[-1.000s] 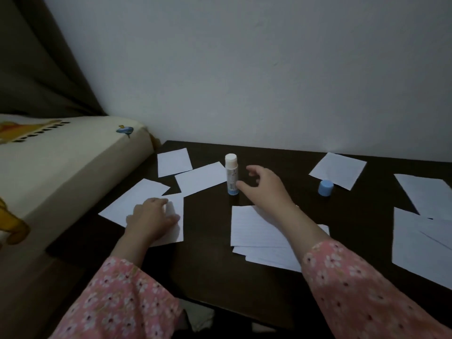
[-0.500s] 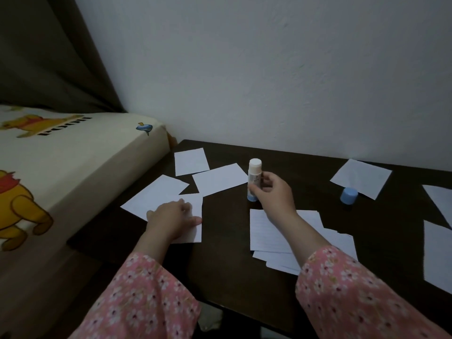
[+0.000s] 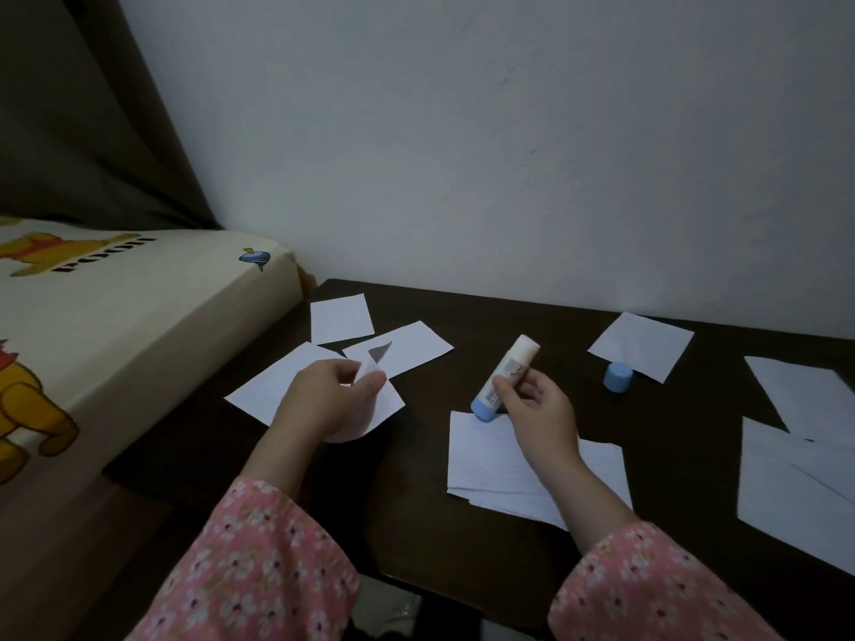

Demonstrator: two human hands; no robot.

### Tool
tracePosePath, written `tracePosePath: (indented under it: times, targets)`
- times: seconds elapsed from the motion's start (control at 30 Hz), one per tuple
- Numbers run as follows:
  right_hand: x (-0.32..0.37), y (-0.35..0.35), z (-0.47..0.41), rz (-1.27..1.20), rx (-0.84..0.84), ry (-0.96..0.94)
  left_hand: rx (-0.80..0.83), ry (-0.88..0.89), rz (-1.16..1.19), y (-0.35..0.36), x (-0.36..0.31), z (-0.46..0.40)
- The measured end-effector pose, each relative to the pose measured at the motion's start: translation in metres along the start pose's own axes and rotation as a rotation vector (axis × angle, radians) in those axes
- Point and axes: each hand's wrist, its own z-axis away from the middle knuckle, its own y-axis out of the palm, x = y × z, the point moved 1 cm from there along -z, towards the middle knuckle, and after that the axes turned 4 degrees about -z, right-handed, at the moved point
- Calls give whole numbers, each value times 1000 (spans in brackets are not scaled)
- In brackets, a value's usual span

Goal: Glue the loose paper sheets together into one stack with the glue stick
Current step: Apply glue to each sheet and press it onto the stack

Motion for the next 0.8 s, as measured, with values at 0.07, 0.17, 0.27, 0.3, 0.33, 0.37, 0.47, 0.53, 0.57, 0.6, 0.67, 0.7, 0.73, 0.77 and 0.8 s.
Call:
tracePosePath:
  times: [0.07, 0.17, 0.27, 0.3, 0.33, 0.37, 0.47, 0.53, 0.57, 0.6, 0.67, 0.7, 0.73, 0.77, 0.8]
  targets:
    - [1, -3, 2, -47, -14, 26, -7, 49, 87, -4, -14, 3]
    - [6, -11, 1, -116, -58, 37, -56, 158, 61, 1, -42, 8]
    - [11, -25, -6, -143, -131, -11, -64, 245, -88, 19, -63, 7]
    - [11, -31, -9, -148, -160, -21, -51, 289, -142, 26, -67, 4]
    - [10, -36, -11, -152, -191, -23, -28, 333, -183, 34, -71, 0]
    - [9, -41, -13, -155, -218, -24, -2, 377, -208, 41, -76, -3]
    - [4, -53, -18, -164, -275, -23, 65, 449, -218, 60, -88, -12]
    - [2, -59, -20, -193, -295, -10, 81, 495, -247, 74, -93, -19]
    - [1, -60, -21, -210, -304, -1, 81, 512, -282, 81, -94, -22]
    - [-1, -61, -22, -223, -310, 7, 78, 516, -317, 89, -93, -25]
    - [-4, -62, -22, -227, -307, 15, 75, 491, -337, 100, -91, -29]
    - [-5, -61, -22, -217, -301, 13, 73, 474, -341, 104, -91, -29]
    - [-6, -61, -22, -204, -293, 9, 63, 464, -354, 106, -91, -28]
    - [-7, -61, -23, -194, -286, 5, 49, 460, -368, 108, -92, -26]
    - [-8, -60, -23, -186, -279, 2, 32, 464, -374, 108, -92, -26]
